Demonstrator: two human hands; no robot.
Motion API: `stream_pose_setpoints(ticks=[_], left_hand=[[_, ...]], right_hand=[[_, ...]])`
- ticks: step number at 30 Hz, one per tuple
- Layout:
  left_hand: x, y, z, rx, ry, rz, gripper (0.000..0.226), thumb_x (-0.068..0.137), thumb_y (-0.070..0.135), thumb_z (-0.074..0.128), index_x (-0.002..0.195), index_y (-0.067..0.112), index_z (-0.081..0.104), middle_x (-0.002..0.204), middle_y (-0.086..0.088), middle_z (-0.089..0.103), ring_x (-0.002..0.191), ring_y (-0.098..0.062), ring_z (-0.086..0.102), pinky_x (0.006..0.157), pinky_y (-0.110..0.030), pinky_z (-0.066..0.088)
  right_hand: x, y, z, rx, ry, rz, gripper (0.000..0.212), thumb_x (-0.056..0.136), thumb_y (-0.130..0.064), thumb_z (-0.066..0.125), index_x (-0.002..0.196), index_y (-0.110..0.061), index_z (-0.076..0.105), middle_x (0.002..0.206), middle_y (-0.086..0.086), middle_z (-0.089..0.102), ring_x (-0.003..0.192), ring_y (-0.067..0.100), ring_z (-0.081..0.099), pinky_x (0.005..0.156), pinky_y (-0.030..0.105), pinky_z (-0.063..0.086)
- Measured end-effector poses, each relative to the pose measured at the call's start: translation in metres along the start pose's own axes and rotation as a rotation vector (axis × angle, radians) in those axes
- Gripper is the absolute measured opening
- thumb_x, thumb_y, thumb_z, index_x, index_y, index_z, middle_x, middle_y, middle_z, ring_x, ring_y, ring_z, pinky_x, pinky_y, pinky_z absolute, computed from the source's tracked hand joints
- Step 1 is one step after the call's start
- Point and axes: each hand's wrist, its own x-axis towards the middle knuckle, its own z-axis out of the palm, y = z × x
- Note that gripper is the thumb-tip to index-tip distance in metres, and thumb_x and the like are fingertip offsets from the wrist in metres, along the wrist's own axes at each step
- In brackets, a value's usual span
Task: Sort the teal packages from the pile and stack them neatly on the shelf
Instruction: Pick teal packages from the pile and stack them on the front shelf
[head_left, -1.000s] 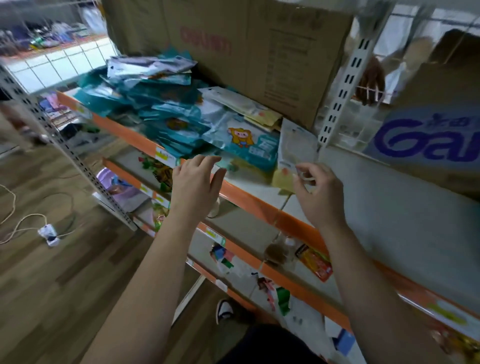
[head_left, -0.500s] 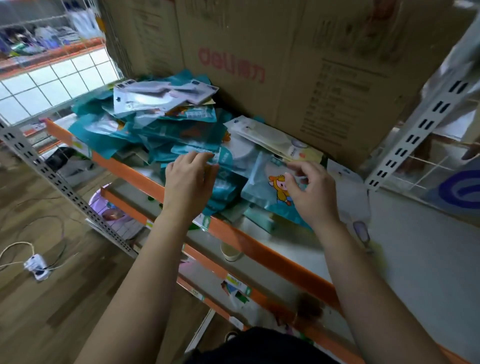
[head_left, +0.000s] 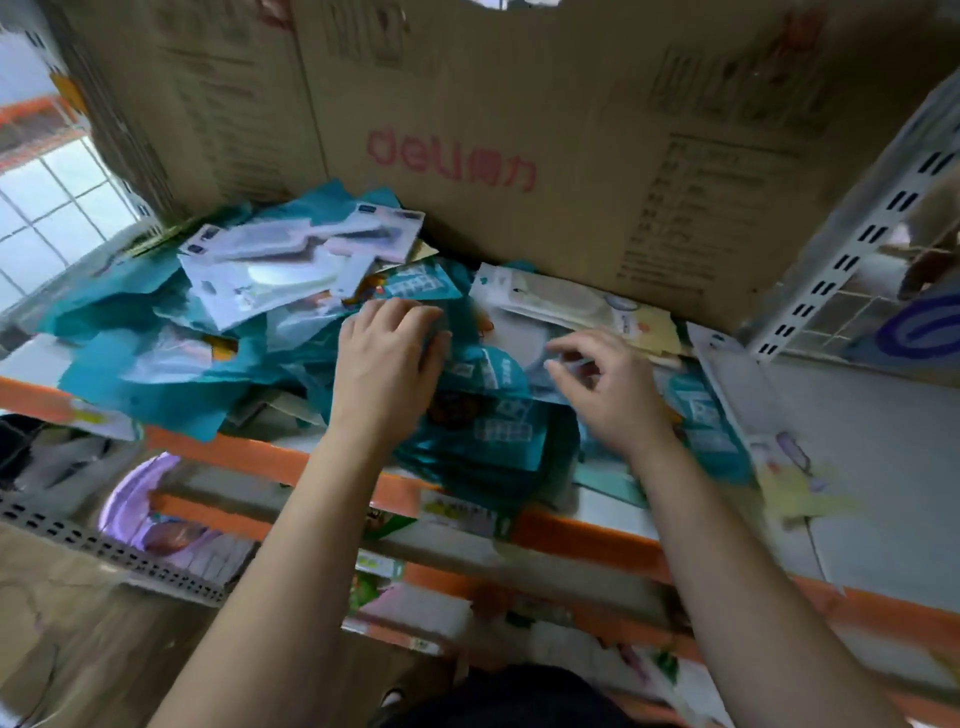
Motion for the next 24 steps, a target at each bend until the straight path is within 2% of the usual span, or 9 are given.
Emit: stream_pose_setpoints(ticks=[3, 8, 10, 12, 14, 16, 19, 24], left_hand=[[0.005, -0.013, -0.004, -0.026, -0.008, 0.085, 0.022, 0.095, 0.021, 0.057, 0.109, 0.008, 0.067, 0.105, -0.012, 0.066, 0.101, -0.037, 0.056, 0.087, -0.046, 0.041], [-0.003, -0.029, -0.004, -0.084, -0.042, 0.194, 0.022, 0.094, 0.022, 0.058, 0.109, 0.009, 0.067, 0.106, -0.011, 0.066, 0.099, -0.036, 0.057, 0.084, -0.043, 0.041], [-0.009, -0.033, -0.004, -0.108, -0.062, 0.201, 0.025, 0.095, 0.024, 0.055, 0.111, 0.009, 0.067, 0.109, -0.010, 0.066, 0.102, -0.033, 0.057, 0.086, -0.043, 0.041], [-0.014, -0.037, -0.003, -0.131, -0.085, 0.187, 0.025, 0.096, 0.025, 0.055, 0.113, 0.009, 0.067, 0.112, -0.009, 0.066, 0.106, -0.032, 0.057, 0.088, -0.043, 0.040], [-0.018, -0.039, -0.004, -0.149, -0.086, 0.176, 0.024, 0.096, 0.023, 0.057, 0.113, 0.009, 0.067, 0.112, -0.009, 0.066, 0.106, -0.032, 0.057, 0.090, -0.043, 0.040], [-0.020, -0.042, -0.006, -0.161, -0.079, 0.173, 0.024, 0.096, 0.022, 0.057, 0.112, 0.009, 0.067, 0.112, -0.009, 0.066, 0.106, -0.031, 0.057, 0.091, -0.043, 0.040], [-0.020, -0.044, -0.009, -0.169, -0.062, 0.164, 0.024, 0.096, 0.022, 0.056, 0.113, 0.009, 0.067, 0.112, -0.009, 0.066, 0.105, -0.031, 0.056, 0.091, -0.043, 0.039], [-0.018, -0.047, -0.012, -0.215, -0.058, 0.103, 0.027, 0.099, 0.026, 0.051, 0.114, 0.009, 0.066, 0.115, -0.009, 0.064, 0.106, -0.030, 0.056, 0.092, -0.042, 0.038]], right_hand=[[-0.007, -0.013, 0.009, -0.121, -0.017, 0.033, 0.014, 0.088, -0.026, 0.069, 0.099, -0.017, 0.072, 0.100, -0.002, 0.066, 0.096, 0.012, 0.058, 0.085, 0.031, 0.048], [-0.016, -0.030, 0.027, -0.282, -0.066, 0.139, 0.037, 0.079, -0.034, 0.077, 0.111, -0.015, 0.072, 0.108, 0.001, 0.065, 0.106, 0.020, 0.052, 0.090, 0.033, 0.040], [-0.017, -0.036, 0.034, -0.391, -0.010, 0.121, 0.034, 0.081, -0.024, 0.075, 0.114, -0.016, 0.071, 0.104, 0.002, 0.064, 0.104, 0.024, 0.052, 0.088, 0.035, 0.040], [-0.017, -0.041, 0.038, -0.431, 0.054, 0.102, 0.025, 0.084, -0.016, 0.071, 0.109, -0.015, 0.074, 0.098, 0.005, 0.065, 0.096, 0.026, 0.056, 0.078, 0.035, 0.042], [-0.019, -0.045, 0.038, -0.429, 0.078, 0.092, 0.015, 0.086, -0.015, 0.069, 0.099, -0.013, 0.076, 0.093, 0.004, 0.066, 0.085, 0.025, 0.061, 0.064, 0.031, 0.043], [-0.022, -0.049, 0.036, -0.413, 0.076, 0.084, 0.009, 0.087, -0.014, 0.068, 0.092, -0.012, 0.075, 0.093, 0.003, 0.066, 0.080, 0.025, 0.063, 0.058, 0.033, 0.045], [-0.033, -0.055, 0.033, -0.382, 0.096, 0.047, 0.006, 0.086, -0.009, 0.068, 0.088, -0.010, 0.073, 0.093, 0.004, 0.068, 0.077, 0.027, 0.065, 0.060, 0.035, 0.049], [-0.054, -0.063, 0.036, -0.302, 0.158, 0.037, 0.007, 0.084, 0.001, 0.064, 0.085, -0.005, 0.068, 0.097, 0.005, 0.067, 0.081, 0.023, 0.064, 0.069, 0.029, 0.048]])
